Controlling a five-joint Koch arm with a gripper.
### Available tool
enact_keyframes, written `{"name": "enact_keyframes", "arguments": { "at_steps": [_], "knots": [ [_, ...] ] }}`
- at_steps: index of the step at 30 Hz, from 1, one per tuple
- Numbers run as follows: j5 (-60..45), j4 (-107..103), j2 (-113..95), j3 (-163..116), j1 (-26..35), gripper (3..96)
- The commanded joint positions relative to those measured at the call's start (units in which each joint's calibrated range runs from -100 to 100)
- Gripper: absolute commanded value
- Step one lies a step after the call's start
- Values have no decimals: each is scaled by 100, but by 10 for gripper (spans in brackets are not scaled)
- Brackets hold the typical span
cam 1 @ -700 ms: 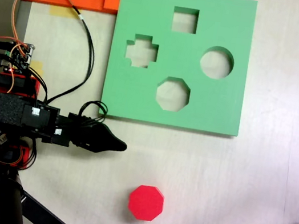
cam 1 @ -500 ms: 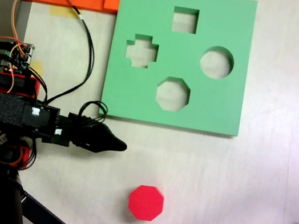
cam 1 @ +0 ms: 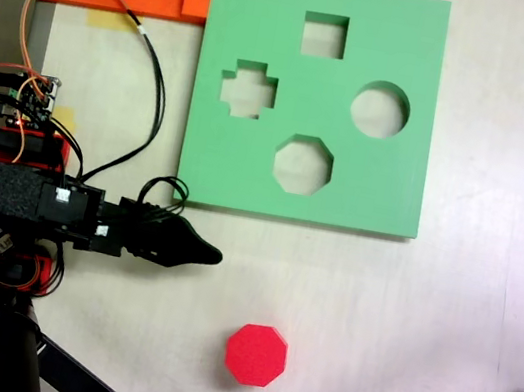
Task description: Put the octagonal pillar block into the corresponding hole
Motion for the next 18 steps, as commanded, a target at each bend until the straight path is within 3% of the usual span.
{"name": "enact_keyframes", "arguments": {
  "at_steps": [1, 4, 9, 18],
  "knots": [
    [-54, -109, -55, -314, 0, 486],
    [230, 93, -55, -314, -10, 510],
    [2227, 160, -55, -314, -225, 473],
    [3556, -6060, 560, 3994, -415, 458]
  ]
}}
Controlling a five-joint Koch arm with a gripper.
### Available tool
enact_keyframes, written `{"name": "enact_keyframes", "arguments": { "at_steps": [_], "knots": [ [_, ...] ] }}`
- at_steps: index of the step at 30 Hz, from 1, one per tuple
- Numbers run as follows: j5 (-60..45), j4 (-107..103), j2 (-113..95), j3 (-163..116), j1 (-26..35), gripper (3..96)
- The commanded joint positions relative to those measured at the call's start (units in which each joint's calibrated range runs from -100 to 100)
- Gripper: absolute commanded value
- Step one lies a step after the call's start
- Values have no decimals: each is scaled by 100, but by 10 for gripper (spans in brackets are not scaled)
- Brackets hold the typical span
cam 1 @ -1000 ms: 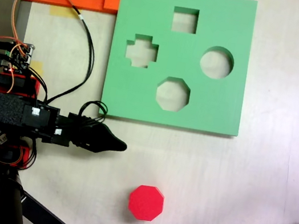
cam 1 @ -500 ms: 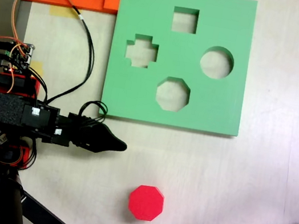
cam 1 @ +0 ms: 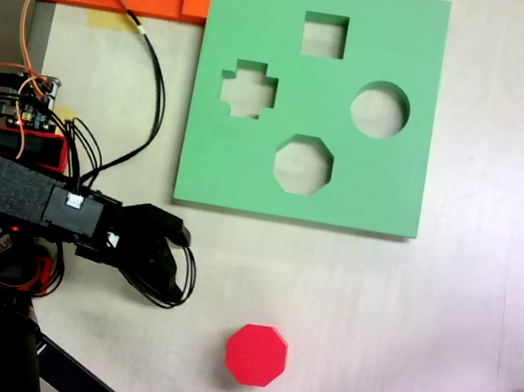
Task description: Put the octagonal pillar block into the corresponding hole
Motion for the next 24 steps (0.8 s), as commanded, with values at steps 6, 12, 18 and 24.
{"name": "enact_keyframes", "arguments": {
  "at_steps": [6, 12, 18, 24],
  "knots": [
    [190, -3359, 1989, 3803, 0, 454],
    [181, -4273, 4196, 6027, -132, 454],
    [151, -5660, 6542, 8100, -215, 563],
    [127, -5660, 7282, 8818, -322, 834]
  ]
}}
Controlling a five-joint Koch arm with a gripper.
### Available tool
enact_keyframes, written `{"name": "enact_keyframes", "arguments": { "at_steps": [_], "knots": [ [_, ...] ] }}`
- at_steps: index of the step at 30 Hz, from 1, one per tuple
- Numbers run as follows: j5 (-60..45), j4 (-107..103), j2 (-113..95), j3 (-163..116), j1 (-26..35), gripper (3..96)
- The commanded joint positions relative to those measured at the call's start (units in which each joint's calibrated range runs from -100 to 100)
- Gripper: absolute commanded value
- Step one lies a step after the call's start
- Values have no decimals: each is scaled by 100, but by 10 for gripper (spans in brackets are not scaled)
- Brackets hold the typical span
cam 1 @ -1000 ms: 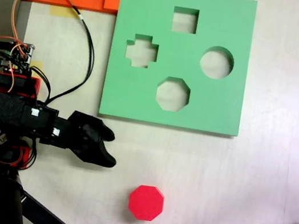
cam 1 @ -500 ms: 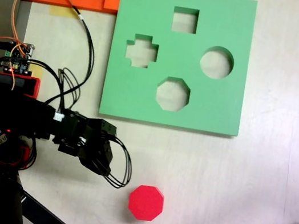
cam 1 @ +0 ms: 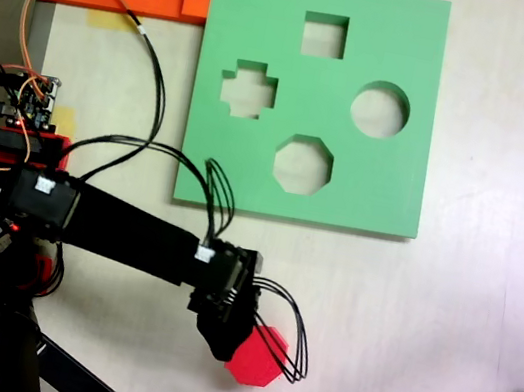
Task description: Put the octagonal pillar block into the corresponding hole
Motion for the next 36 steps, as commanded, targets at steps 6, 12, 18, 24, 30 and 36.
{"name": "enact_keyframes", "arguments": {
  "at_steps": [6, 12, 18, 24, 30, 36],
  "knots": [
    [-117, -266, 1064, 1603, -161, 861],
    [-342, -276, 2055, 1852, -259, 860],
    [-464, -266, 2670, 1852, -352, 860],
    [-576, -237, 3145, 1852, -405, 857],
    [-611, -228, 3578, 1812, -410, 825],
    [-611, -228, 3717, 1692, -415, 690]
  ]
}}
